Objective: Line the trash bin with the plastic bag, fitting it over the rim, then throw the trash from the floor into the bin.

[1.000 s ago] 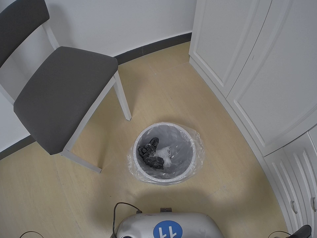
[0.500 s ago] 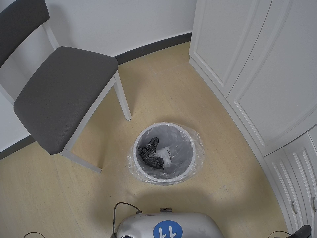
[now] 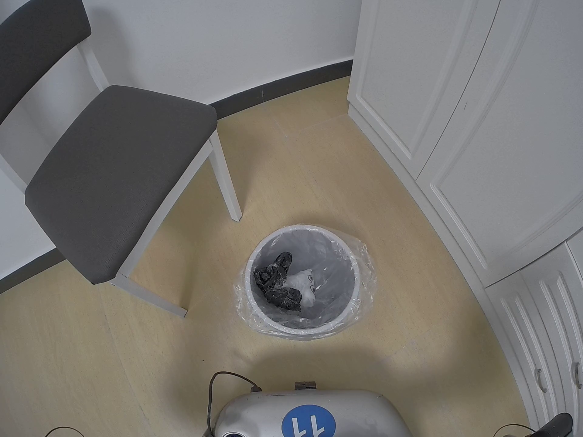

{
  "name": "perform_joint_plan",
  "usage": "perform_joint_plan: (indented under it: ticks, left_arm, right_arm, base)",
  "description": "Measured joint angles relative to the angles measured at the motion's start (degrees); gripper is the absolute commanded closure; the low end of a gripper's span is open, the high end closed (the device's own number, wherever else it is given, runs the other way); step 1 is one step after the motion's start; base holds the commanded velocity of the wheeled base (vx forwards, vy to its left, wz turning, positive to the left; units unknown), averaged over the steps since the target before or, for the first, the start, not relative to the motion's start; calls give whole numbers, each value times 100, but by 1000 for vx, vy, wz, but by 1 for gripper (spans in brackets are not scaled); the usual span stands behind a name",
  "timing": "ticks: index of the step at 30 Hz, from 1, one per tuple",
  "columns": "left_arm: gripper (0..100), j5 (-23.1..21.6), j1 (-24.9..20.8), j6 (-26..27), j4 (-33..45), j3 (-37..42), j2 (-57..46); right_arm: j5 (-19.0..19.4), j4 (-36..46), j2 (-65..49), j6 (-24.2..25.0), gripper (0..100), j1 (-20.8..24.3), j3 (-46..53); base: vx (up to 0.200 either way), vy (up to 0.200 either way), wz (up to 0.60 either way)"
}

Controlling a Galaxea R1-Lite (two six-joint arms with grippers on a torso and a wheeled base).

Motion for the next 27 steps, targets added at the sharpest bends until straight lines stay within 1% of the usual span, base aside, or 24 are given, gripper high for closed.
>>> perform_joint_plan:
  ticks: [5, 7, 10, 13, 15, 17, 19, 22, 25, 27]
  left_arm:
    - [0, -63, -4, 27, -1625, 780, -24]
    - [0, -176, -4, 35, -2337, 1224, -30]
    - [0, -389, -4, 39, -3122, 1908, -33]
    - [0, -513, 0, 38, -3528, 2391, -35]
    - [0, -534, 0, 33, -3571, 2527, -38]
    - [0, -524, 0, 33, -3404, 2597, -38]
    - [0, -496, 0, 30, -3043, 2630, -38]
    - [0, -450, 0, 27, -2356, 2660, -38]
    - [0, -414, 2, 20, -1874, 2666, -38]
    - [0, -395, 2, 17, -1612, 2669, -38]
  right_arm:
    - [-77, -545, 5, -90, 0, 0, 66]
    - [-129, -855, 5, -201, 0, 0, 168]
    - [-222, -1317, 5, -436, 0, 0, 451]
    - [-321, -1525, 5, -574, 0, 0, 708]
    - [-364, -1467, 7, -601, 0, 0, 802]
    - [-397, -1231, 7, -601, 0, 0, 870]
    - [-424, -892, 10, -591, 0, 0, 896]
    - [-446, -63, 10, -579, 0, 0, 925]
    - [-461, 594, 11, -574, 0, 0, 929]
    - [-466, 855, 11, -590, 0, 0, 931]
  base:
    - [0, 0, 0]
    - [0, 0, 0]
    - [0, 0, 0]
    - [0, 0, 0]
    - [0, 0, 0]
    - [0, 0, 0]
    - [0, 0, 0]
    - [0, 0, 0]
    - [0, 0, 0]
    - [0, 0, 0]
